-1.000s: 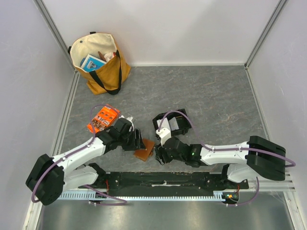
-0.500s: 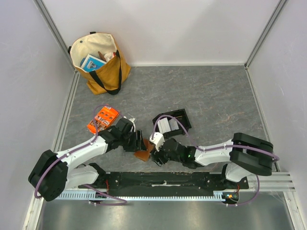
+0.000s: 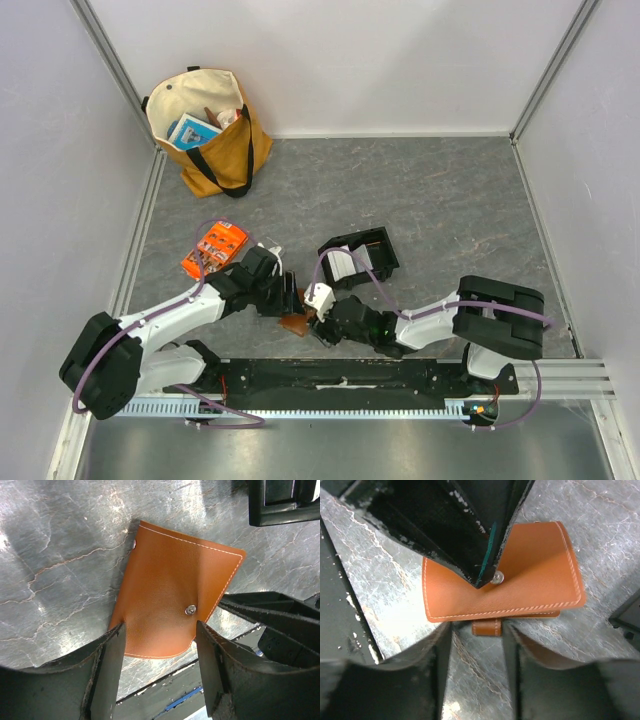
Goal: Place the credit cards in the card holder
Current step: Close the card holder at the center of the board.
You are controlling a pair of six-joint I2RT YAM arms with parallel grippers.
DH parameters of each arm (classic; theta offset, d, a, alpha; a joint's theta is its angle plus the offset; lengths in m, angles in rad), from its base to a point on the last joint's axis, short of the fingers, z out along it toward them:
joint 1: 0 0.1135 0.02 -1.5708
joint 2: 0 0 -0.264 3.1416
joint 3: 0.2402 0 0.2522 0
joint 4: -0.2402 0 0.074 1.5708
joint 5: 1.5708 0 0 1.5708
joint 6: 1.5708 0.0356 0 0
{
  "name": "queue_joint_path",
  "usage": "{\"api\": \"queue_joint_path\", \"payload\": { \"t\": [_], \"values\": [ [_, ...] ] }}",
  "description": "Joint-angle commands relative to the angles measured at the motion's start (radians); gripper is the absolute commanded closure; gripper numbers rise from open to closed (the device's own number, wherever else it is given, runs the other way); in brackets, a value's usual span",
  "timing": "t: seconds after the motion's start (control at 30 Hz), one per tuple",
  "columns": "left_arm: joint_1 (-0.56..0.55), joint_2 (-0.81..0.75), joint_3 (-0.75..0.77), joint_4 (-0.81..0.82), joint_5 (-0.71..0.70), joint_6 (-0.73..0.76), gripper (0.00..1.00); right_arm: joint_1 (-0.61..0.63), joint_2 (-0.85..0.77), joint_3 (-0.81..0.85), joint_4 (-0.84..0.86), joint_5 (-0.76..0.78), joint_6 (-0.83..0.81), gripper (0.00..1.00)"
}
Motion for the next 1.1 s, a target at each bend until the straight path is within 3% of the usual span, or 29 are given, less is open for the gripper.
{"api": "queue_joint_path", "payload": {
  "t": [0.0, 0.1, 0.43, 1.07],
  "values": [
    [0.002, 0.019, -0.026, 0.016, 0.006, 0.041, 0.36, 0.014, 0.041, -0.002, 0.108, 0.107, -0.012, 0.59],
    [0.001, 0.024, -0.031, 0.025, 0.001, 0.035, 0.37, 0.014, 0.025, -0.020, 0.124, 0.115, -0.019, 0.70],
    [-0.001, 0.108, -0.012, 0.033, -0.071, 0.003, 0.37, 0.023, -0.145, -0.165, 0.234, 0.046, 0.013, 0.89],
    [0.001, 0.187, 0.020, 0.085, -0.075, -0.015, 0.38, 0.049, -0.368, -0.231, 0.273, 0.047, -0.001, 0.96]
  ]
}}
